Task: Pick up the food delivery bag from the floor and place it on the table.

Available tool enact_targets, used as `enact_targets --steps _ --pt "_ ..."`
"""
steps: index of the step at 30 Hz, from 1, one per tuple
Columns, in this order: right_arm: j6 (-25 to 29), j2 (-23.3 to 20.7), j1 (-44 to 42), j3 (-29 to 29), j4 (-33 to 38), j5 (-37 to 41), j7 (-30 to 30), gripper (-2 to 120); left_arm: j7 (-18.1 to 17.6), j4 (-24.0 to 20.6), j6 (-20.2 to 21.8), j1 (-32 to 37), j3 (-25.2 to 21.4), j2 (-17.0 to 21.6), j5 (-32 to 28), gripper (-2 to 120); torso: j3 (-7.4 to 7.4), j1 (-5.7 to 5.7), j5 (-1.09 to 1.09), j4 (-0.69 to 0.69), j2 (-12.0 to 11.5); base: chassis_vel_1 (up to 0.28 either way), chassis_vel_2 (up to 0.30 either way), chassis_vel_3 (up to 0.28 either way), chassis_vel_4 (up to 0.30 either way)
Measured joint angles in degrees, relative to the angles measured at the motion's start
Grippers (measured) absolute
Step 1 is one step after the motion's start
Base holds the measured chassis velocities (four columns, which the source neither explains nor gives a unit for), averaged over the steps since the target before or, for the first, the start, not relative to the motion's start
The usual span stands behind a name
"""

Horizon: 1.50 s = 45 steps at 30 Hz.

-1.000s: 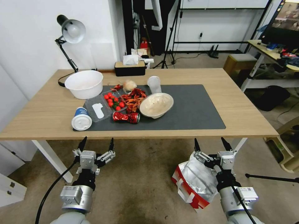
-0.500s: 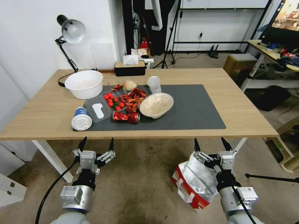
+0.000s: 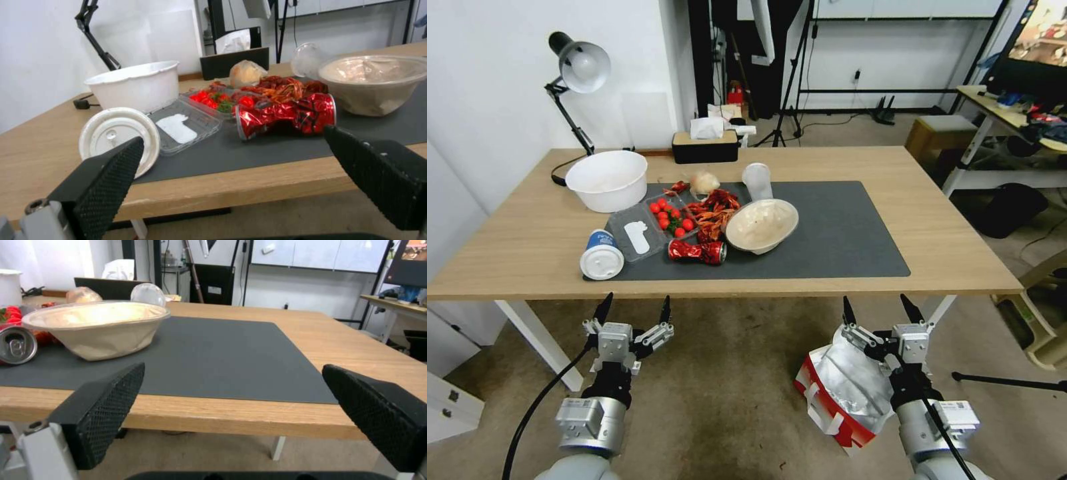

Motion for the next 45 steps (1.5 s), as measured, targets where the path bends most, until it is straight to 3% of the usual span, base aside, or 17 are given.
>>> enact_targets --steps 14,17,19,22,24,25,27,28,32,45 --pt "-0.2 -0.2 -0.1 0.0 0.1 0.3 0.1 100 -0.3 0.3 -0.3 -0.1 0.2 0.2 -0.1 100 0.00 0.00 0.01 0.00 0.0 0.000 0.000 0.000 0.000" --pt "-2.1 -1.9 -1.4 -0.4 1.7 2.5 1.6 100 -2.7 2.5 -2.3 -0.7 2.4 1.6 -1.6 100 0.00 0.00 0.05 0.02 0.0 0.000 0.000 0.000 0.000" --pt "-6.9 -6.1 -4.4 -1.3 5.6 7.9 5.4 100 -8.6 7.9 -7.1 -2.5 7.9 5.2 -5.4 100 0.00 0.01 -0.01 -0.02 0.0 0.000 0.000 0.000 0.000" --pt "-10.6 -9.3 -6.8 -2.0 8.5 12.1 8.4 100 -11.6 10.2 -8.9 -3.1 10.5 6.7 -7.9 100 0.00 0.00 -0.07 -0.03 0.0 0.000 0.000 0.000 0.000" --pt "-11.0 -10.3 -6.9 -2.2 8.6 13.4 8.7 100 -12.1 8.8 -8.2 -2.2 10.9 6.2 -9.0 100 0.00 0.01 -0.02 -0.05 0.0 0.000 0.000 0.000 0.000" --pt "-11.0 -11.0 -6.5 -2.4 7.9 14.1 8.7 100 -12.3 7.2 -7.7 -1.4 11.1 5.6 -9.4 100 0.00 0.00 -0.02 0.03 0.0 0.000 0.000 0.000 0.000" --pt "-10.6 -11.8 -5.6 -2.7 6.7 14.7 8.3 100 -12.7 5.3 -7.1 -0.5 11.0 5.0 -9.7 100 0.00 0.00 0.09 0.04 0.0 0.000 0.000 0.000 0.000" --pt "-10.2 -12.0 -5.1 -2.7 6.2 14.7 8.1 100 -12.9 4.1 -6.7 -0.3 10.4 4.6 -9.7 100 0.00 0.00 0.00 0.01 0.0 0.000 0.000 0.000 0.000" --pt "-9.7 -12.4 -4.2 -2.7 5.7 14.6 7.8 100 -13.2 2.7 -6.4 -0.1 9.5 3.7 -9.3 100 0.00 0.01 -0.01 -0.01 0.0 0.000 0.000 0.000 0.000" --pt "-8.2 -12.2 -3.1 -2.2 4.7 13.0 7.5 100 -12.6 2.0 -8.6 2.1 9.2 1.8 -9.6 100 0.00 0.01 0.00 0.00 0.0 0.000 0.000 0.000 0.000"
